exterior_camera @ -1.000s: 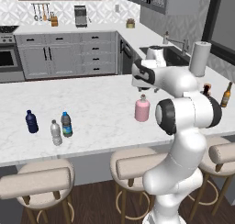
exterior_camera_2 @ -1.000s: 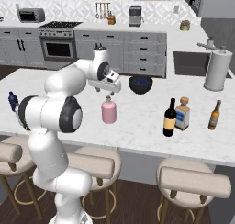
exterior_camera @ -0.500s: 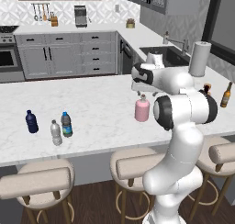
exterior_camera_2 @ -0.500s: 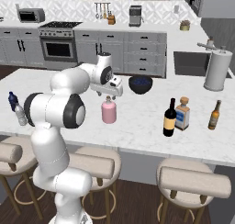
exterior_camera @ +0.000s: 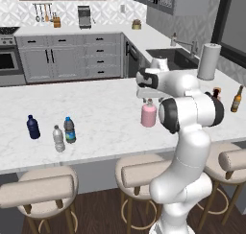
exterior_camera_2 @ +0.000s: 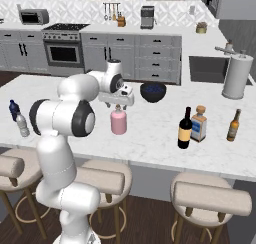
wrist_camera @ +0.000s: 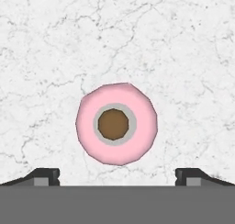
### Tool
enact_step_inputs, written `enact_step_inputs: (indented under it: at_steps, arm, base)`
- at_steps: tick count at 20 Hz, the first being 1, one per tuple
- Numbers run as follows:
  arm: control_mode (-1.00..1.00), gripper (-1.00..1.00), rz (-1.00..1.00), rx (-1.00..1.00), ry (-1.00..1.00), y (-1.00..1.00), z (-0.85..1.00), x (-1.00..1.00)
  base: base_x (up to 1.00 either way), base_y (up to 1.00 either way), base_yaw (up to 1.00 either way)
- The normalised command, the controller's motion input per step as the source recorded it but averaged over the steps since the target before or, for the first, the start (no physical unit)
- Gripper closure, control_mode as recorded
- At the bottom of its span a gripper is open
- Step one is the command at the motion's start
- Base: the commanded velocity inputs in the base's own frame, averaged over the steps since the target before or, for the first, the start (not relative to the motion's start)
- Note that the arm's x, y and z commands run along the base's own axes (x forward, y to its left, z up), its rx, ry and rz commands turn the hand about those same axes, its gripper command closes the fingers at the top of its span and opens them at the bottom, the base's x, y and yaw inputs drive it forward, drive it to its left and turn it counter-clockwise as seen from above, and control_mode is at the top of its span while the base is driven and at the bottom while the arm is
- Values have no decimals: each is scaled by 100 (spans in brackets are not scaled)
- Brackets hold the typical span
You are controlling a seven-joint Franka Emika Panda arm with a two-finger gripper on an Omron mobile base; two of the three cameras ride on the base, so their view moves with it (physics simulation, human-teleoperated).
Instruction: Move the plastic bottles in the middle to the plastics group, and the glass bottles in the middle to the glass group.
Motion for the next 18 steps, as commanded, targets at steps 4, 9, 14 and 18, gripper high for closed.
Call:
enact_step_inputs:
  at_steps: [4, 9, 14, 18]
  arm:
    - [-100, -100, 9, 0, 0, 0, -18, 17]
    - [-100, -100, 7, 0, 0, 0, -30, 14]
    - [-100, -100, 8, 0, 0, 0, -14, 21]
    - [-100, -100, 7, 0, 0, 0, -7, 4]
  base:
    - [0, 0, 0]
    - [0, 0, 0]
    - [0, 0, 0]
    - [0, 0, 0]
